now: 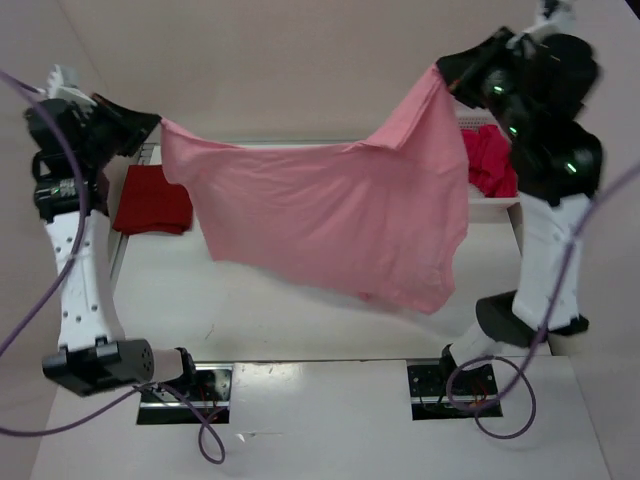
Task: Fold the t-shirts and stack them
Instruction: Flatten out the tshirt
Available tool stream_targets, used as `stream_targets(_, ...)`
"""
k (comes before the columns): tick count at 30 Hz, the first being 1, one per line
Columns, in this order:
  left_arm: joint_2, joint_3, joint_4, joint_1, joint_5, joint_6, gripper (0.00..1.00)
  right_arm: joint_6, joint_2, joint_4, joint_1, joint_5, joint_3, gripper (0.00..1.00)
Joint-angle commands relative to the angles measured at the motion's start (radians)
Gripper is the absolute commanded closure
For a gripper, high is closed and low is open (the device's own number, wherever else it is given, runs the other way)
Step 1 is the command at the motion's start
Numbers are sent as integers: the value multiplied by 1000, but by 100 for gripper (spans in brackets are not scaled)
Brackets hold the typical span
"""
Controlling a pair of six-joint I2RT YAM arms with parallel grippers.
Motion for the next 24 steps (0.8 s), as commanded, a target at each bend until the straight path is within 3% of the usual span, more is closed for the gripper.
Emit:
stream_targets(1,108,-195,71,-16,-28,-11,100,-44,184,68,-57,-104,-177,100)
stream_targets(3,189,-251,71,-34,-74,18,100,-44,224,175,-76,-116,-320,100)
stream_targets(6,287,-265,99,-45,-74,30,100,-44,316,166,-76,-107,-308,100)
stream_targets(10,363,-178,108,-65,-94,30,100,-53,484,108,-63,-49,-97,100)
stream_targets(13,400,-58,108,-65,-58,-4,100,-65,582,42,-51,-2,239,100)
stream_targets(18,415,166,97,-44,-25,-56,100,-28,467,141,-60,-12,167,100)
stream_targets(24,424,300,85,-10,-4,-76,100,2,328,186,-103,-71,120,100)
